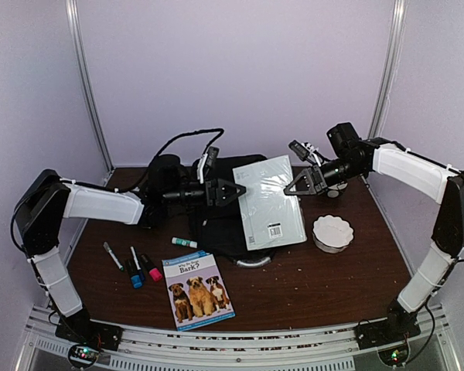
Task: Pack the student bag
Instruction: Pass from the right arm to the left
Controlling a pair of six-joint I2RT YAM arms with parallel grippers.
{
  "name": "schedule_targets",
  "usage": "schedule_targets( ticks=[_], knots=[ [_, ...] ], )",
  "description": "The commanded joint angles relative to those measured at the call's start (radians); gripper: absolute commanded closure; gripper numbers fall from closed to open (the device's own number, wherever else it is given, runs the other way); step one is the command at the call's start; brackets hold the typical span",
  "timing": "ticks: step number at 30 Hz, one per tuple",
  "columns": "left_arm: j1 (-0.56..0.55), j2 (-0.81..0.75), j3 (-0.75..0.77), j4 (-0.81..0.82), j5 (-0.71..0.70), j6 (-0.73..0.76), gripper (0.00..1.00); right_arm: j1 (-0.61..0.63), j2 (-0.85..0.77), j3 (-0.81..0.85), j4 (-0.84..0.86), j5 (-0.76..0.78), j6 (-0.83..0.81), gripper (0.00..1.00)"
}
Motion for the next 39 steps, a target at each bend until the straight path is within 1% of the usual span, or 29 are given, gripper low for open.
schedule_targets(
  ticks=[1, 3, 9, 14, 17, 22, 24, 27, 31, 34, 36, 39],
  knots=[
    [-0.004, -0.035, -0.033, 0.05, -0.045, -0.015, 0.33, 0.004, -0.069, 0.047, 0.048, -0.07, -0.026, 1.0],
    [-0.004, -0.06, -0.06, 0.065, -0.067, -0.011, 0.32, 0.004, -0.075, 0.045, 0.041, -0.024, -0.026, 1.0],
    [-0.004, -0.065, -0.093, 0.064, -0.105, -0.023, 0.31, 0.003, -0.073, 0.042, 0.026, -0.006, -0.04, 1.0],
    [-0.002, -0.022, -0.083, 0.139, -0.047, -0.056, 0.31, 0.003, -0.068, 0.044, 0.059, -0.06, -0.015, 1.0],
    [-0.003, 0.01, -0.035, 0.096, -0.001, -0.031, 0.33, 0.003, -0.051, 0.063, 0.045, -0.093, -0.019, 1.0],
    [-0.002, 0.065, 0.012, 0.086, 0.037, -0.043, 0.34, 0.002, -0.042, 0.071, 0.046, -0.097, -0.014, 1.0],
    [-0.002, 0.08, 0.017, 0.119, 0.053, -0.061, 0.35, 0.004, -0.048, 0.064, 0.064, -0.117, 0.0, 1.0],
    [-0.002, 0.091, 0.016, 0.186, 0.097, -0.078, 0.39, 0.003, -0.051, 0.052, 0.079, -0.116, 0.014, 1.0],
    [-0.003, 0.112, 0.021, 0.314, 0.18, -0.122, 0.46, 0.004, -0.036, 0.054, 0.07, -0.113, 0.009, 1.0],
    [-0.002, 0.121, 0.017, 0.363, 0.205, -0.145, 0.5, 0.002, -0.032, 0.055, 0.079, -0.062, 0.018, 1.0],
    [-0.002, 0.123, 0.005, 0.407, 0.219, -0.162, 0.56, 0.0, -0.029, 0.054, 0.085, -0.034, 0.024, 0.99],
    [-0.002, 0.126, 0.003, 0.431, 0.237, -0.175, 0.66, -0.006, -0.015, 0.055, 0.092, -0.004, 0.039, 0.98]
  ],
)
